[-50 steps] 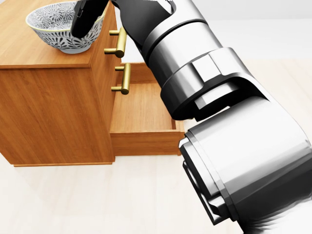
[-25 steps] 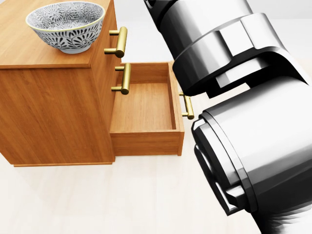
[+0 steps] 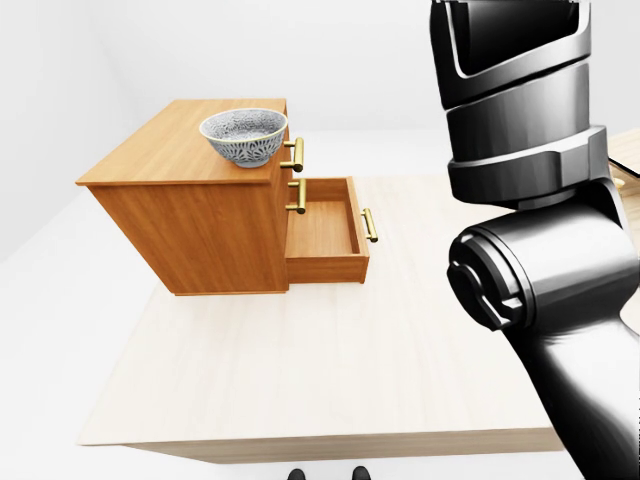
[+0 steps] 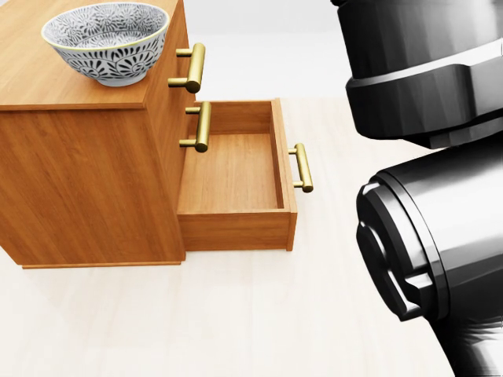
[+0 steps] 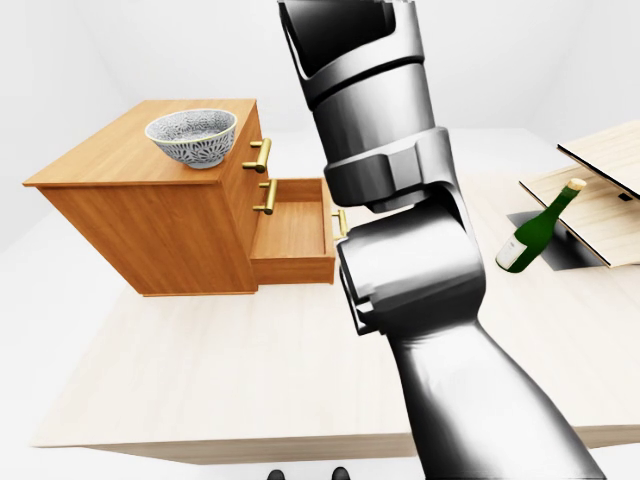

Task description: Put the bowl on top of the cabinet.

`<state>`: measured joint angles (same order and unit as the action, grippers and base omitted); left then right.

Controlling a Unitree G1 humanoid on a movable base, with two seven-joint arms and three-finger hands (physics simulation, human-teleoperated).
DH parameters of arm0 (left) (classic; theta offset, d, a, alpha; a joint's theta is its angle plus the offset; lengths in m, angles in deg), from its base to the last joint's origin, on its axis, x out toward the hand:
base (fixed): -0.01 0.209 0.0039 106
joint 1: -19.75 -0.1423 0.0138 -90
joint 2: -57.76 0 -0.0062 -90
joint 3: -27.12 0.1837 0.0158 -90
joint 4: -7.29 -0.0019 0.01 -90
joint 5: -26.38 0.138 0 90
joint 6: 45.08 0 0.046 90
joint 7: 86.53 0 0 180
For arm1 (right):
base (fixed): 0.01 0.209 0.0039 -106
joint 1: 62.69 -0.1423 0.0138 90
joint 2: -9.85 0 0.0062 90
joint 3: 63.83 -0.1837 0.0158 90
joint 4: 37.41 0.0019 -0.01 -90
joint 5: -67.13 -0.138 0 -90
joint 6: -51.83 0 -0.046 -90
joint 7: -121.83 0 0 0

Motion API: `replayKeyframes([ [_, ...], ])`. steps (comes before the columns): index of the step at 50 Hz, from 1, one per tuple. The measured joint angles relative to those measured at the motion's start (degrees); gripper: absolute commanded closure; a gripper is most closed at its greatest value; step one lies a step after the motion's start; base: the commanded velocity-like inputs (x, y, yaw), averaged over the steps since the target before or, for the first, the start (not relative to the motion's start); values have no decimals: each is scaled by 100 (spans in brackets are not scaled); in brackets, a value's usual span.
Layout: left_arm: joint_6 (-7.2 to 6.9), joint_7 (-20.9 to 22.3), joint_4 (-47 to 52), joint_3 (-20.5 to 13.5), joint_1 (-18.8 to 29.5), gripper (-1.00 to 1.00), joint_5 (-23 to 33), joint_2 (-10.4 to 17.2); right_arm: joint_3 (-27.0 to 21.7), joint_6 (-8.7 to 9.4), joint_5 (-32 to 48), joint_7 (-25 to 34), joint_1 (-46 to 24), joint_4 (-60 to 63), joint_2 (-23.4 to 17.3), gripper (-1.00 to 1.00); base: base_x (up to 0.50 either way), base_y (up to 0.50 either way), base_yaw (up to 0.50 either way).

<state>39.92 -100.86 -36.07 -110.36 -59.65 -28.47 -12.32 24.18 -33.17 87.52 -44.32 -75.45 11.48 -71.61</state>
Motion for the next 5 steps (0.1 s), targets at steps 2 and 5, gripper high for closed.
replayKeyframes([
  [2, 0, 1, -2, -4, -1, -100, -2, 2, -12, 0, -54, 54, 100, 363, -77, -100, 0, 0, 0],
  [5, 0, -3, -6, -15, 0, -100, -11, 10, -33, 0, -131, 137, 250, 911, -197, -100, 0, 0, 0],
])
